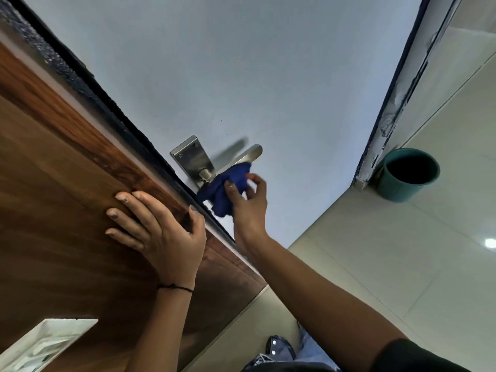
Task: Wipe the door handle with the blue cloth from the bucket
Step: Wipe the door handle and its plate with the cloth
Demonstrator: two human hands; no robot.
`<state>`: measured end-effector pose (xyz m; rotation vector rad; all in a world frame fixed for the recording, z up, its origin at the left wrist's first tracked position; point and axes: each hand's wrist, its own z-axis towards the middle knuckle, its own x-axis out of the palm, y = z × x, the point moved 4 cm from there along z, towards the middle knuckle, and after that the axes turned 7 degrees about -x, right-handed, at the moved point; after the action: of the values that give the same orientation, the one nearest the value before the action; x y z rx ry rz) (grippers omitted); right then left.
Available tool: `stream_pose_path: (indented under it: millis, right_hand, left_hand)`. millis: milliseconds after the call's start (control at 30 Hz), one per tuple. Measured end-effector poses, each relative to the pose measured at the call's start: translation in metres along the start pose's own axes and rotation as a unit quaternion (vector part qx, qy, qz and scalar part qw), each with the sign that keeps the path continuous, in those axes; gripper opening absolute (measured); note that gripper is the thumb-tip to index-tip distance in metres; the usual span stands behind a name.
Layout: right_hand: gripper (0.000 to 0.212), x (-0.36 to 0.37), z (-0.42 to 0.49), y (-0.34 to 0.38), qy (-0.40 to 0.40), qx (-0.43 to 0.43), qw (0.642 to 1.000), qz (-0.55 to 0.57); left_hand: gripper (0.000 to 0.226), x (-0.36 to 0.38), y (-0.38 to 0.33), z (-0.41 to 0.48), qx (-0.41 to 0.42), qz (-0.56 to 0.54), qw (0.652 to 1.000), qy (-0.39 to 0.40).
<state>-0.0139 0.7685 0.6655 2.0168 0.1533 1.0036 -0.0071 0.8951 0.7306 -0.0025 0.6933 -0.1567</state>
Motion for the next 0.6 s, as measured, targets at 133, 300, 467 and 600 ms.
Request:
stream_pose_path:
  millis: [133, 300, 467, 600]
  right_hand:
    - [0.035, -0.01, 0.016, 0.014, 0.008, 0.009, 0.999, 0.039]
    - [0.038, -0.022, 0.046, 0.03, 0.025, 0.014, 0.997, 0.065]
    - [0.016, 0.006, -0.006, -0.018, 0.078, 0.088, 0.989, 0.091]
    - [0.012, 0.012, -0.022, -0.029, 0.091, 0.106, 0.985, 0.102]
  left_hand:
    - [0.085, -0.002, 0.002, -0.001, 0.002, -0.007, 1.0, 0.005]
    - [0.086, 0.0, 0.004, -0.002, 0.019, 0.0, 1.0, 0.016]
    - [0.085, 0.001, 0.005, -0.002, 0.024, 0.0, 1.0, 0.009]
    - [0.094, -0.002, 0.006, -0.003, 0.036, -0.014, 0.999, 0.002]
